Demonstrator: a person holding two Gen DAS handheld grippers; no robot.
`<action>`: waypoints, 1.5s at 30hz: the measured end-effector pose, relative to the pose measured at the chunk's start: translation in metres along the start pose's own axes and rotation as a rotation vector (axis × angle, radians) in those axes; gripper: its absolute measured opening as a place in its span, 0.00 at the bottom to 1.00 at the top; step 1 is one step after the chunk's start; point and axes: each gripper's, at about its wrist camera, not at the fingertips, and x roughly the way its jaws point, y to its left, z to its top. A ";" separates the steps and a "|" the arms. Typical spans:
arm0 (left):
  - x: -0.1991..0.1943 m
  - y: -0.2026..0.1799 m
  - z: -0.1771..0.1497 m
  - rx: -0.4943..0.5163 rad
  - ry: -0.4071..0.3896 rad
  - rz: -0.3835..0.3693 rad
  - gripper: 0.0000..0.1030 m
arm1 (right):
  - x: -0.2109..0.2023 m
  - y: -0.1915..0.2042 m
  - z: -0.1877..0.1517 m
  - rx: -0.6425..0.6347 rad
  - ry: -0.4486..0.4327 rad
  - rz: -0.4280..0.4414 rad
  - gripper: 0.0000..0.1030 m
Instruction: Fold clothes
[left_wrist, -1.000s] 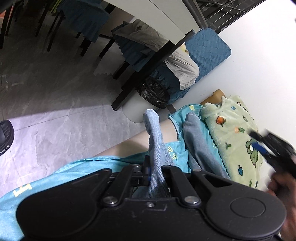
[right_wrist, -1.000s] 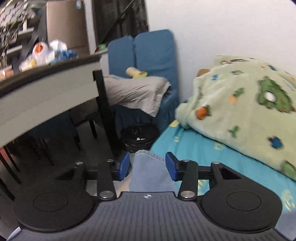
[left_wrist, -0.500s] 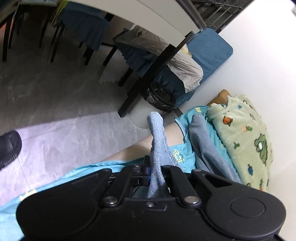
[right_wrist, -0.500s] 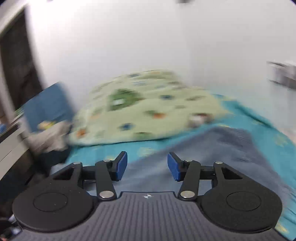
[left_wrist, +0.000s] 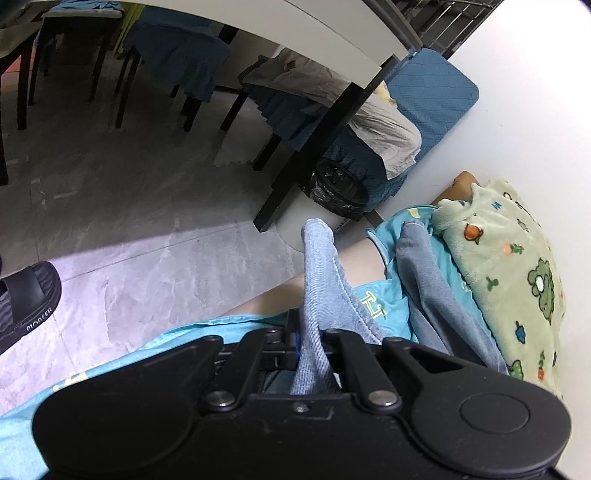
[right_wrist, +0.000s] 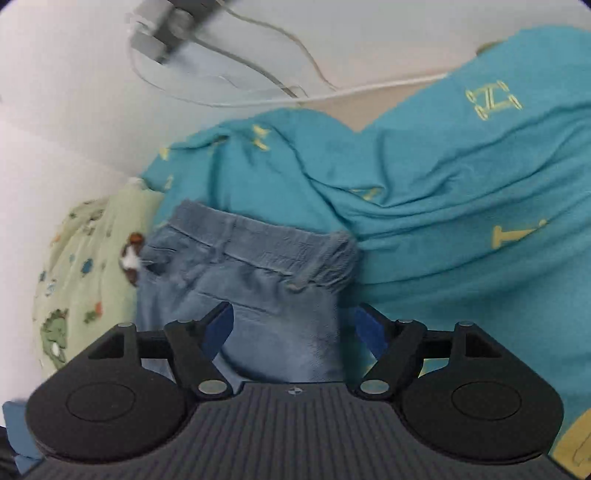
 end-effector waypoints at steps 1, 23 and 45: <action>0.001 0.000 0.000 -0.004 0.000 0.003 0.02 | 0.007 -0.002 0.002 -0.006 0.022 0.005 0.74; 0.005 0.003 -0.005 -0.050 0.053 -0.066 0.08 | -0.031 0.053 0.011 -0.319 -0.425 0.110 0.12; 0.068 -0.014 0.040 -0.039 0.176 0.032 0.34 | 0.005 0.027 0.014 -0.297 -0.285 -0.126 0.14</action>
